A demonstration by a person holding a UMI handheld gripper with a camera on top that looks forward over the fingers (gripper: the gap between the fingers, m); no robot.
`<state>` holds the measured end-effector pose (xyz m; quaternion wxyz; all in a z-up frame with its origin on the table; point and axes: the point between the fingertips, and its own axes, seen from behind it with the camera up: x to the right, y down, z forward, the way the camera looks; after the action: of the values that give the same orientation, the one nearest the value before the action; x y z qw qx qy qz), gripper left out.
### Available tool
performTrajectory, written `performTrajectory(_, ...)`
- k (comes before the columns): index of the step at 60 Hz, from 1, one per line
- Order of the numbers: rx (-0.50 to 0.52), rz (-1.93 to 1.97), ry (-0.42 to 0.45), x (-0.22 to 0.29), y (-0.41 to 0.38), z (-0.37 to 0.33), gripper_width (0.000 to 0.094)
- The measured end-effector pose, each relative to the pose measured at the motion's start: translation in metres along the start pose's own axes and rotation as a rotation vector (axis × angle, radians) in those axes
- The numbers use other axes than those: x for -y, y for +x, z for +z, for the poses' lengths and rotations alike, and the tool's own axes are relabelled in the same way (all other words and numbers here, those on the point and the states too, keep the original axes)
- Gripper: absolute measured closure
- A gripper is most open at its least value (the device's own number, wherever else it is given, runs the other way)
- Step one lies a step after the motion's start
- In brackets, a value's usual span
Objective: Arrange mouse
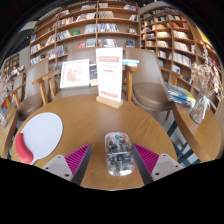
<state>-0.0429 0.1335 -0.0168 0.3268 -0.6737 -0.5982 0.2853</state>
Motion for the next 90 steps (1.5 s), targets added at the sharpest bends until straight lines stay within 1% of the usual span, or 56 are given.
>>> performTrajectory(5,0.008,-0.005,0.001,0.004,-0.001,0.003,0.0106)
performTrajectory(8,0.006,-0.008,0.005,0.004,-0.001,0.005,0.0153)
performTrajectory(10,0.008,-0.01,0.009,0.005,-0.001,0.006,0.0221)
performTrajectory(11,0.008,-0.012,0.012,0.006,-0.001,0.006,0.0276)
performTrajectory(13,0.006,-0.017,0.019,0.008,0.001,0.007,0.0465)
performTrajectory(17,-0.014,-0.012,0.002,0.007,0.004,0.008,0.0509)
performTrajectory(19,-0.014,-0.009,-0.004,0.009,0.002,0.004,0.0517)
performTrajectory(27,0.028,-0.004,0.066,0.047,-0.034,-0.025,0.0526)
performTrajectory(31,0.08,0.0,0.1,0.068,-0.07,-0.038,0.0527)
performTrajectory(34,0.118,-0.006,0.099,0.077,-0.1,-0.05,0.0528)
performTrajectory(39,0.149,-0.035,0.117,0.089,-0.149,-0.057,0.0524)
performTrajectory(44,0.155,-0.063,0.111,0.086,-0.194,-0.043,0.0526)
performTrajectory(49,0.18,-0.057,0.071,0.07,-0.233,-0.024,0.0526)
performTrajectory(53,0.165,-0.072,0.035,0.054,-0.25,-0.006,0.0528)
performTrajectory(56,0.143,-0.094,0.028,0.048,-0.256,0.007,0.0529)
performTrajectory(62,0.11,-0.112,0.017,0.036,-0.269,0.014,0.0524)
performTrajectory(70,0.068,-0.125,0.015,0.029,-0.267,0.023,0.0459)
performTrajectory(74,0.06,-0.122,0.037,0.031,-0.268,0.023,0.0414)
performTrajectory(76,0.053,-0.127,0.043,0.03,-0.267,0.022,0.0373)
performTrajectory(80,0.024,-0.139,0.049,0.032,-0.259,0.019,0.0216)
performTrajectory(82,0.025,-0.137,0.043,0.031,-0.258,0.018,0.0153)
performTrajectory(84,0.037,-0.13,0.033,0.029,-0.259,0.014,0.011)
performTrajectory(85,0.048,-0.123,0.028,0.029,-0.261,0.012,0.0091)
performTrajectory(90,0.082,-0.096,0.019,0.029,-0.26,-0.008,0.009)
